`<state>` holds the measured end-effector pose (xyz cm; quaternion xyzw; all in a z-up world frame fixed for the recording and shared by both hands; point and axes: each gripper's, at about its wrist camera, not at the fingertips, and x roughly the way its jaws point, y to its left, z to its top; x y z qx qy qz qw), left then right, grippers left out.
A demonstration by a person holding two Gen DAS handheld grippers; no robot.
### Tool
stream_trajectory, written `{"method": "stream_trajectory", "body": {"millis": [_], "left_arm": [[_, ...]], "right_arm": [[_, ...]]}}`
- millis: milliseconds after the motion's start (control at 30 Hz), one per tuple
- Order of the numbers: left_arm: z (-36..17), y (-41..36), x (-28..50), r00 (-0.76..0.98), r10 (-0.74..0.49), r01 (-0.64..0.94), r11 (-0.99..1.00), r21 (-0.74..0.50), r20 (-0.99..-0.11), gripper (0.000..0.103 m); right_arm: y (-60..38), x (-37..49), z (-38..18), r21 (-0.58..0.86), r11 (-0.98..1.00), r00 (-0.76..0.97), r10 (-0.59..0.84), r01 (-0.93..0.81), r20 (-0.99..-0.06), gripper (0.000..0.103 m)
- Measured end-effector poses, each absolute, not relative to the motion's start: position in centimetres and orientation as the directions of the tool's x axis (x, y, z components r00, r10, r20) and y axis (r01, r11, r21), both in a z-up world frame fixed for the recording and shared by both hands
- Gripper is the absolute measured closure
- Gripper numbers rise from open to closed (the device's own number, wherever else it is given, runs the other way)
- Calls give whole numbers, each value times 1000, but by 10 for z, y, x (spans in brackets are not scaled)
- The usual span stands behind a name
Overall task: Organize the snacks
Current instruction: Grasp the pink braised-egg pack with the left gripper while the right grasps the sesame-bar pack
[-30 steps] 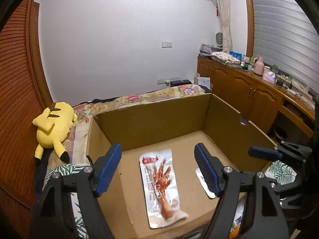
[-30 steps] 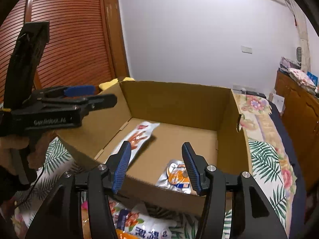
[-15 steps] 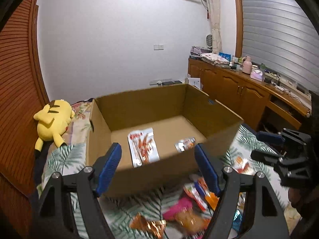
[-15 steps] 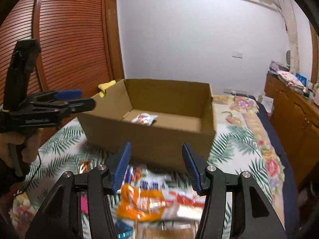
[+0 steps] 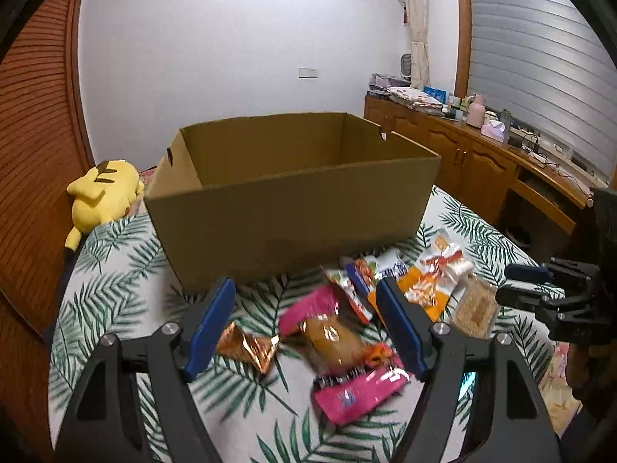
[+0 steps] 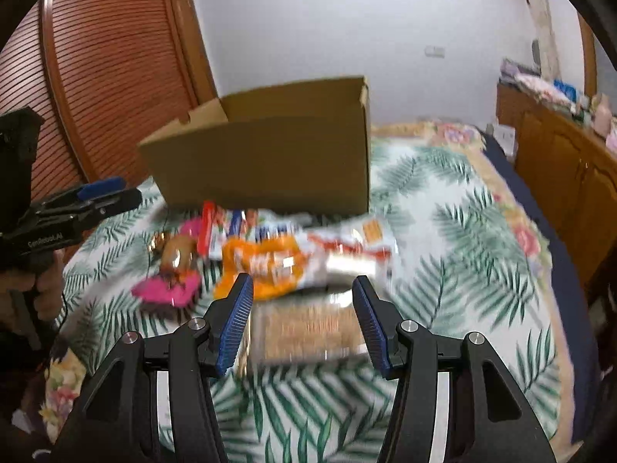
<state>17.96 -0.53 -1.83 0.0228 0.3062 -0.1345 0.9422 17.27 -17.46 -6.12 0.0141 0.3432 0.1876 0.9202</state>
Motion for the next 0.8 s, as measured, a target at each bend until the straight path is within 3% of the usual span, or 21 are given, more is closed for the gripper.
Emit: {"method": "stream_trajectory", "body": {"millis": [467,800], "left_arm": [[-35,-5,160,760,-226,235,970,-66,-609,27],[-41,-8,157,750,-232,228,970,-87,-619,27]], "right_arm": [[-186,150,-91,242,927,647,374,-287,-664,48],[-196,168,-101,293,938,646,341,-187,-682,43]]}}
